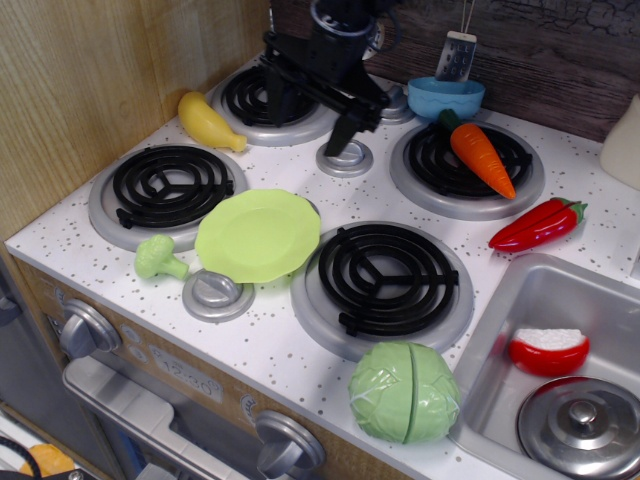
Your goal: Put carrot on plate
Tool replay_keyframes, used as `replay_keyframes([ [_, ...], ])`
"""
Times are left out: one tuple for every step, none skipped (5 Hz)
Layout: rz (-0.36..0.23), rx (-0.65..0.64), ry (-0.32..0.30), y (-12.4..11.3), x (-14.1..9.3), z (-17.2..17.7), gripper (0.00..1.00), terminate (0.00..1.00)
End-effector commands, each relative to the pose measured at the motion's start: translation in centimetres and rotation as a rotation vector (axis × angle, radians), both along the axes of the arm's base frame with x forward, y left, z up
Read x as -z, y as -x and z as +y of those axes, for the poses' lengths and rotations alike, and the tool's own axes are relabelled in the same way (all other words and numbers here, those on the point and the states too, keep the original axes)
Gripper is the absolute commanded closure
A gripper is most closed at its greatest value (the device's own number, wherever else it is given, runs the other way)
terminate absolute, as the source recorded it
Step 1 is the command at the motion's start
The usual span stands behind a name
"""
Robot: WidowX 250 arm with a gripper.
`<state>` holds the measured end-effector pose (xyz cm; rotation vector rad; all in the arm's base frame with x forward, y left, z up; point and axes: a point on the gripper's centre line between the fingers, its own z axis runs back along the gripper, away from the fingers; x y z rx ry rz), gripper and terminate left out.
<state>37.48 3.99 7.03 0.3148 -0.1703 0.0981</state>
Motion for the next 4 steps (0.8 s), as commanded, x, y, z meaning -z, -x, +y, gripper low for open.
replay_keyframes([
  [-0.202, -0.087, 0.025, -3.8, -0.6, -5.6, 0.00, 0.00],
  [-0.274, -0.110, 0.027, -5.7, -0.2, -6.7, 0.00, 0.00],
  [-0.287, -0.108, 0.019, -6.4, -0.7, -6.5, 0.00, 0.00],
  [-0.299, -0.107, 0.032, -7.1, -1.3, -6.4, 0.00, 0.00],
])
